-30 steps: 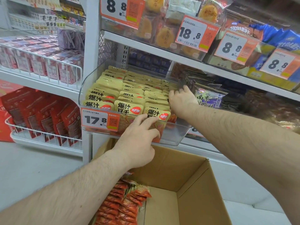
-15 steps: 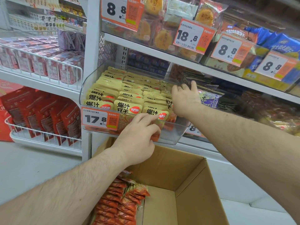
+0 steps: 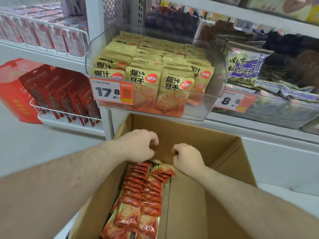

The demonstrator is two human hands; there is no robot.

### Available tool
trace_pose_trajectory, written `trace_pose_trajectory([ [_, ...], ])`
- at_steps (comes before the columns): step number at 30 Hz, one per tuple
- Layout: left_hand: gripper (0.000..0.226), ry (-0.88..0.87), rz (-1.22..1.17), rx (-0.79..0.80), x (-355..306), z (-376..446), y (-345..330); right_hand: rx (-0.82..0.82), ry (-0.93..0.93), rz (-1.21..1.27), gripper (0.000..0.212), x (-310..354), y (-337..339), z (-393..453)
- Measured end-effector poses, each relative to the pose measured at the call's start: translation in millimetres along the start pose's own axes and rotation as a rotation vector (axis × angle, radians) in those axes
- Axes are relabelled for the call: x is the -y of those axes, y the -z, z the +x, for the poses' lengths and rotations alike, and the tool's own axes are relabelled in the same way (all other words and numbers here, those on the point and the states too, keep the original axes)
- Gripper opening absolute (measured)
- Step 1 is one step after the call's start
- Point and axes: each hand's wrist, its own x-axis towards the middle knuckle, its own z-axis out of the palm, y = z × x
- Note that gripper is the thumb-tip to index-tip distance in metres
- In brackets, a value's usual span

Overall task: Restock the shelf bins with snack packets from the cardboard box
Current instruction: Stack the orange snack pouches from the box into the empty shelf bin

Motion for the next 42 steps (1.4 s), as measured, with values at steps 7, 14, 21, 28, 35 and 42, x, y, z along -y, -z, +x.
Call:
trace_pose_trajectory([
  [7,0.035,0.081,-0.067,0.124,9,18,-25,0.477,-0.242,-0.114,0.034,-37,-102,10],
  [14,0.02,0.214,-0.315,0.179,14,31,-36,0.358,-0.141,-0.25,0.03,-56,-144,21],
  [21,0.018,0.642,-0.984,0.185,10,30,-35,-0.073,-0.193,0.304,0.003,-42,-97,0],
  [28,0.033,0.88,-1.391,0.214,9,30,-36,-0.391,0.353,0.632,0.015,35,-32,-41],
  [35,0.023,0.737,-1.103,-0.019,10,27,-36,-0.021,-0.167,0.406,0.013,-26,-83,-30],
  [42,0.041,0.685,-1.069,0.072,14,32,-46,0.362,-0.496,0.279,0.034,-60,-171,-10],
])
